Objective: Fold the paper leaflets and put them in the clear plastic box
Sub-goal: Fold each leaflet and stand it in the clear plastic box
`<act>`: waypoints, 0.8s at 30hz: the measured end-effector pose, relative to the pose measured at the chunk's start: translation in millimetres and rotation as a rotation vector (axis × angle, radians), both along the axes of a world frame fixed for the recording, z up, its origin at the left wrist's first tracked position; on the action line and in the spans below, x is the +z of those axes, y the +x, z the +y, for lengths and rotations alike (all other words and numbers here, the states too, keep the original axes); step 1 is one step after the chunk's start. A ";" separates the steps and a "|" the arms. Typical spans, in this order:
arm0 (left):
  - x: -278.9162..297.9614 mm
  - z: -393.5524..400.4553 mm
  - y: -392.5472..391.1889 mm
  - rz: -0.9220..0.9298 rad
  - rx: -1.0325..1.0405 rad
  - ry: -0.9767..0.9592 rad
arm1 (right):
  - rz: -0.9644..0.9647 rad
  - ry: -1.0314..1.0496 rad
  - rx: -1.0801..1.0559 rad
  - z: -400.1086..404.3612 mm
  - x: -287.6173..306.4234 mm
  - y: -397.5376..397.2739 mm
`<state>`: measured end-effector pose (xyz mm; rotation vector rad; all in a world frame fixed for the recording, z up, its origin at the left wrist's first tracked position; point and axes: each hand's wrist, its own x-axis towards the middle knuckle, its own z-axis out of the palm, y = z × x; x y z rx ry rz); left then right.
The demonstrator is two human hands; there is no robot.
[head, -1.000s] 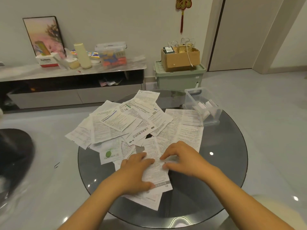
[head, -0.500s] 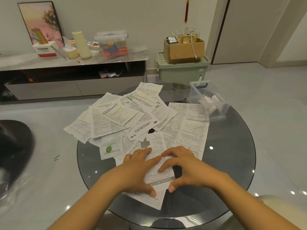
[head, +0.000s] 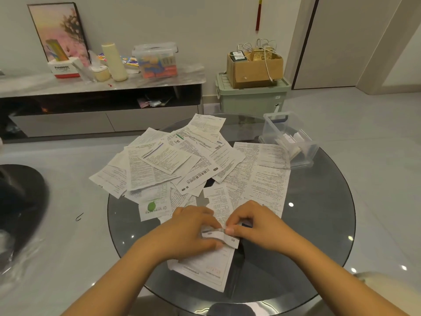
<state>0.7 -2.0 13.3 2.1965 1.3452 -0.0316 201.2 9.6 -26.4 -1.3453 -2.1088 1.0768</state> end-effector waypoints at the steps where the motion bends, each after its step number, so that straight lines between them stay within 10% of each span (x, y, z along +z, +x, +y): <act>1: -0.5 1.6 -0.9 -0.070 0.041 -0.004 | 0.009 -0.025 -0.026 0.4 0.8 1.0; 10: -13.9 17.1 3.5 -0.257 0.337 0.159 | 0.282 -0.218 -0.358 3.6 9.8 -4.2; 24: -33.9 27.5 9.6 -0.146 0.391 0.370 | -0.170 0.218 -0.310 -2.0 -13.0 -17.2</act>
